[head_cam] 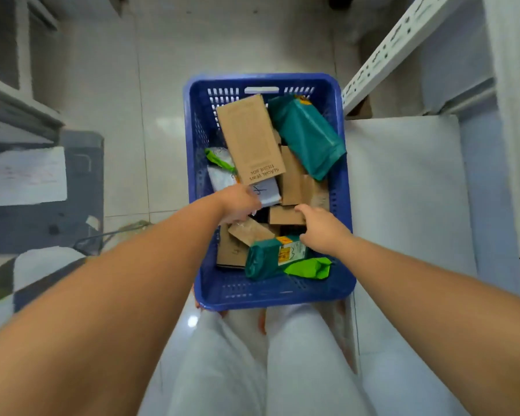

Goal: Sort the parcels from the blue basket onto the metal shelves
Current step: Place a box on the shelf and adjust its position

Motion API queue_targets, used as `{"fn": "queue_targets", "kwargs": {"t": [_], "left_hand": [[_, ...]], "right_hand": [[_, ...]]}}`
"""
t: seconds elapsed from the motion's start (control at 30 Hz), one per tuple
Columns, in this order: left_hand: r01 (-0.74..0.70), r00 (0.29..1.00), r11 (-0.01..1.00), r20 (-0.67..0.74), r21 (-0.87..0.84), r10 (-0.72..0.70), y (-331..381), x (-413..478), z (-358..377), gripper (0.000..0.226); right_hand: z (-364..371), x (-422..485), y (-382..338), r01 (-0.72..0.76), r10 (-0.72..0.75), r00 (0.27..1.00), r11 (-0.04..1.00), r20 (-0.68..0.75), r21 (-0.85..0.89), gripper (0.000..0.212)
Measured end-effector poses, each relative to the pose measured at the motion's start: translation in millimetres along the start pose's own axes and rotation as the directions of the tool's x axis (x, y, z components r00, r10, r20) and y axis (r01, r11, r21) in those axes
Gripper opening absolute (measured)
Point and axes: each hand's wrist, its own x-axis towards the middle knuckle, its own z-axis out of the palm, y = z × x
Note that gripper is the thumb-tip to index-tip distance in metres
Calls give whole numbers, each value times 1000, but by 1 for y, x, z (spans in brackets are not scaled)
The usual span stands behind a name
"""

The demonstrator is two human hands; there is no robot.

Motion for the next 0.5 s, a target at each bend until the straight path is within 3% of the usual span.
{"fn": "queue_targets", "kwargs": {"t": [0.1,0.23,0.3,0.4,0.5], "left_hand": [[20,997,963,-64,-269,-39,-15,46,12,5],[145,987,881,3,-451,-161,-37,100,14,8],[191,971,832,-28,-521,-239,-50,127,11,12],[159,921,748,-176,-645,-347,-66,165,9,14],[71,912,632,-207,-772,-355,-70,188,10,23]], "right_hand": [[30,44,16,-68,70,997,995,-15,78,75],[50,105,23,-132,163,981,958,-104,255,81],[52,137,20,-139,200,967,933,-156,333,80],[51,181,16,-140,242,947,902,-211,408,71],[47,211,11,-157,303,928,846,-216,510,66]]}}
